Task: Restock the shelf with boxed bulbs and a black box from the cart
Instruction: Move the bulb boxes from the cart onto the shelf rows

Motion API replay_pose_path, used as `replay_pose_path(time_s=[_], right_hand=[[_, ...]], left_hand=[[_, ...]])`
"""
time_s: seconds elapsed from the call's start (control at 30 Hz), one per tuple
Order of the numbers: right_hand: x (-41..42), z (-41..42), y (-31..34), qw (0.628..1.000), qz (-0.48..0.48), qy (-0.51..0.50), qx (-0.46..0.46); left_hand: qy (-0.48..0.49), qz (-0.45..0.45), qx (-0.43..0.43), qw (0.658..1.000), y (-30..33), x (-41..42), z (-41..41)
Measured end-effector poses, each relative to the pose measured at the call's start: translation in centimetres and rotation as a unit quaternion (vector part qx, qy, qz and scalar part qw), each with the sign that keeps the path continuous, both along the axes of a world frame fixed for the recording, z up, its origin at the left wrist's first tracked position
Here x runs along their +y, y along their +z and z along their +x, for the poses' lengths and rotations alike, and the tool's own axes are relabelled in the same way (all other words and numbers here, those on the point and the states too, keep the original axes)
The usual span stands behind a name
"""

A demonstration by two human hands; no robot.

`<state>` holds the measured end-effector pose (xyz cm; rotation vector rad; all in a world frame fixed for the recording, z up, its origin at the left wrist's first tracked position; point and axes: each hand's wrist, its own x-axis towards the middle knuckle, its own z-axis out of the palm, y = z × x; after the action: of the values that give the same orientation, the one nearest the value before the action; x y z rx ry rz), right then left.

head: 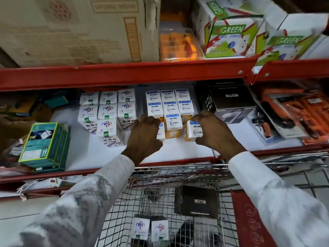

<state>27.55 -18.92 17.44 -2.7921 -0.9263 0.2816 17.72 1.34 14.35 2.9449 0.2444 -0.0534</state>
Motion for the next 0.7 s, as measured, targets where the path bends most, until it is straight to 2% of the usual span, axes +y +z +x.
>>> replay_pose_path(time_s=[0.17, 0.3, 0.47, 0.7], right_hand=[[1.0, 1.3, -0.8, 0.999, -0.005, 0.017, -0.031], [1.5, 2.7, -4.0, 0.999, -0.023, 0.041, 0.008], [1.7, 3.6, -4.2, 0.999, -0.012, 0.036, -0.007], [1.0, 2.0, -4.9, 0.999, 0.007, 0.022, -0.023]], left_hand=[[0.006, -0.007, -0.022, 1.000, -0.1, 0.0, 1.0], [0.021, -0.017, 0.000, 1.000, -2.7, -0.1, 1.9], [0.011, -0.029, -0.020, 0.999, -2.8, 0.3, 2.8], [-0.024, -0.034, -0.001, 0.999, -2.9, 0.7, 1.0]])
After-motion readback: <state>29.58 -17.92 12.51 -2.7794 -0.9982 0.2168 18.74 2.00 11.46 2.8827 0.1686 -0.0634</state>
